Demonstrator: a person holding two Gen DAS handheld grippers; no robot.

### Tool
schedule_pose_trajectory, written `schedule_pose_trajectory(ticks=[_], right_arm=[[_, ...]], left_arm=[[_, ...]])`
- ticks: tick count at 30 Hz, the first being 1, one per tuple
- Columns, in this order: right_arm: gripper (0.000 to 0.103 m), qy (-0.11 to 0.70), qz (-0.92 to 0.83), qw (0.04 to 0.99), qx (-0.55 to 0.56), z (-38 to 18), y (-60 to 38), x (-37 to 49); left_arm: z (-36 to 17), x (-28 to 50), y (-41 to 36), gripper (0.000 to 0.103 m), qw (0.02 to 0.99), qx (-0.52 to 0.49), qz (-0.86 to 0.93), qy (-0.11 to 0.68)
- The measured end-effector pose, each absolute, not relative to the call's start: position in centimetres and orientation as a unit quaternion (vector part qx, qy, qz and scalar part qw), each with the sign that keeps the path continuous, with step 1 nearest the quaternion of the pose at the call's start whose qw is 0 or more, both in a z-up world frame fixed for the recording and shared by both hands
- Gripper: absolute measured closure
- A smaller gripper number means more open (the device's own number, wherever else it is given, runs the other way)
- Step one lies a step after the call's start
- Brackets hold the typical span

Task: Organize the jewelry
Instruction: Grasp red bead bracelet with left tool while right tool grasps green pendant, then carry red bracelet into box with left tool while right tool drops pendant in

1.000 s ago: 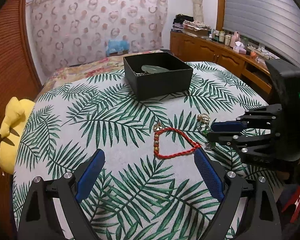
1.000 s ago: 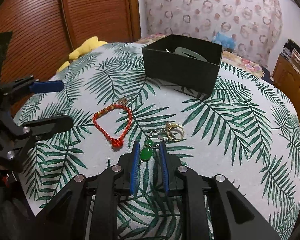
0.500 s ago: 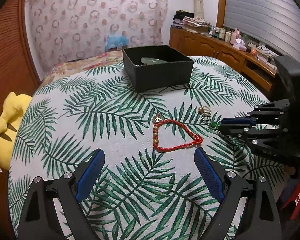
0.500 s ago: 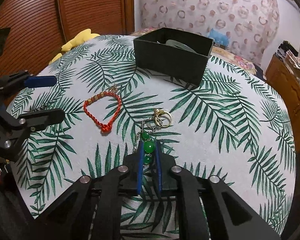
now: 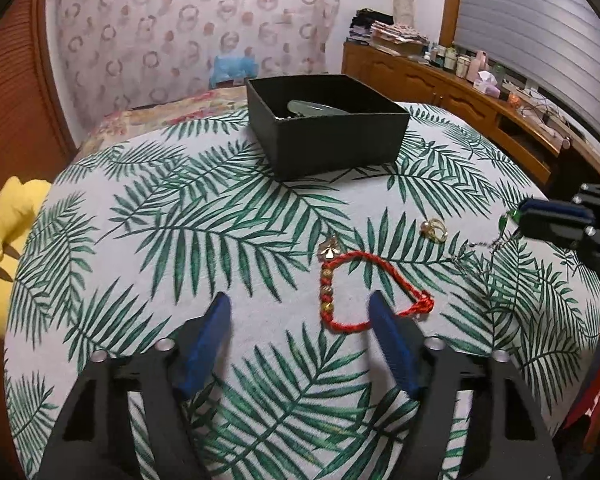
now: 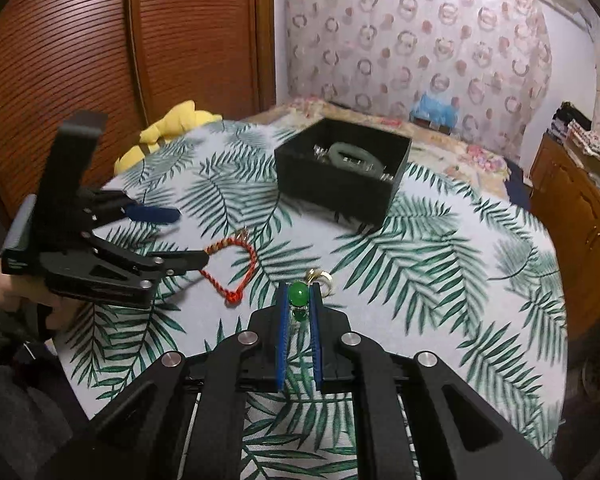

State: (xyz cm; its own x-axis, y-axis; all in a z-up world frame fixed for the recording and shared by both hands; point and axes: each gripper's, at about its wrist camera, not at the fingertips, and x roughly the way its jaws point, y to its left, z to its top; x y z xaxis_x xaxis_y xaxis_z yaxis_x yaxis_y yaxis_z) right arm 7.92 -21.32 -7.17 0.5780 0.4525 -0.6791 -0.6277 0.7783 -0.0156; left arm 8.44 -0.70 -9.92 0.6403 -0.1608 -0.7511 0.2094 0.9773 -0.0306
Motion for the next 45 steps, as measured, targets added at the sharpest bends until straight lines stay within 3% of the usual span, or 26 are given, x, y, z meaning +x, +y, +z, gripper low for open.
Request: schedule_pose_trajectory(ticks=[3, 11, 13, 28, 45], right_arm=[[0.092, 0.336, 0.303, 0.882, -0.129, -6.9, -21.7, 8.0], [0.092, 0.340, 0.299, 0.883, -0.124, -7.3, -21.9, 8.5], [0.092, 0.339, 0.301, 0.882, -0.126, -7.3, -21.8, 8.4], [0.092, 0.297, 0.304, 0.896, -0.126, -2.9, -21.6, 9.8], [0.092, 0.271, 0.306, 0.905, -0.116, 0.4, -18.7, 17.1]], left_arm=[[-10.3, 9.0, -1.2, 0.062, 0.901, 0.030, -0.113, 0.418], [-10.5, 9.8, -1.9, 0.085, 0.903, 0.047, -0.115, 0.412], [-10.5, 9.9, -1.9, 0.096, 0.902, 0.044, -0.121, 0.412], [-6.3, 8.6, -1.9, 0.097, 0.925, 0.026, -0.133, 0.356], [-2.8, 9.9, -1.5, 0.097, 0.940, 0.032, -0.130, 0.313]])
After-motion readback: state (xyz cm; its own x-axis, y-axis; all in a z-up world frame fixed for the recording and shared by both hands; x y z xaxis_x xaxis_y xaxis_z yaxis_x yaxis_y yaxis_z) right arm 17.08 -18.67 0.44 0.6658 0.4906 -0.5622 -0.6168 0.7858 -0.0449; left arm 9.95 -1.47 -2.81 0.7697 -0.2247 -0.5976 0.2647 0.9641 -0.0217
